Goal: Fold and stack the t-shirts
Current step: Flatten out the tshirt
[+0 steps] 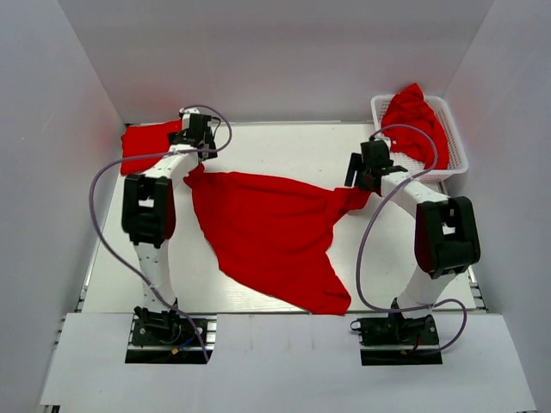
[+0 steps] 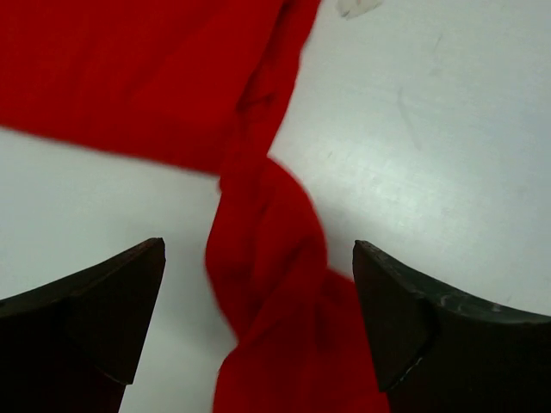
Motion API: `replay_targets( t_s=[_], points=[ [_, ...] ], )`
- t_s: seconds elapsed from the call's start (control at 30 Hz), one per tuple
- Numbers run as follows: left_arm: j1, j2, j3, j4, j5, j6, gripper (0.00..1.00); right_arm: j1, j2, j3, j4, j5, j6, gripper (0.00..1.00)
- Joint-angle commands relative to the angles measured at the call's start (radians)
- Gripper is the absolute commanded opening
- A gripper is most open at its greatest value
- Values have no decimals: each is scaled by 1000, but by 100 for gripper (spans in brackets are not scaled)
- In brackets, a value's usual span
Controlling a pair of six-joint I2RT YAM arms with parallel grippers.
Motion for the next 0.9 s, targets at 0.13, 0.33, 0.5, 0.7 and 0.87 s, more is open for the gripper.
replay_targets(
  t_s=[0.13, 0.33, 0.5, 0.7, 0.87],
  points=[
    [19, 88, 330, -144, 181, 22, 100, -8, -38, 164, -80, -78, -59, 90],
    [-15, -1, 272, -144, 389, 67, 100, -8, -144, 115, -117, -207, -65, 90],
    [-42, -162, 18, -90, 734, 39, 100, -7, -283, -4, -100, -259, -9, 90],
    [-153, -349, -363, 25, 874, -48, 100, -5, -400, -174, -84, -376, -10, 90],
    [-188, -457, -542, -39, 828, -110, 100, 6, -415, -291, 25, -535, -42, 90]
  ],
)
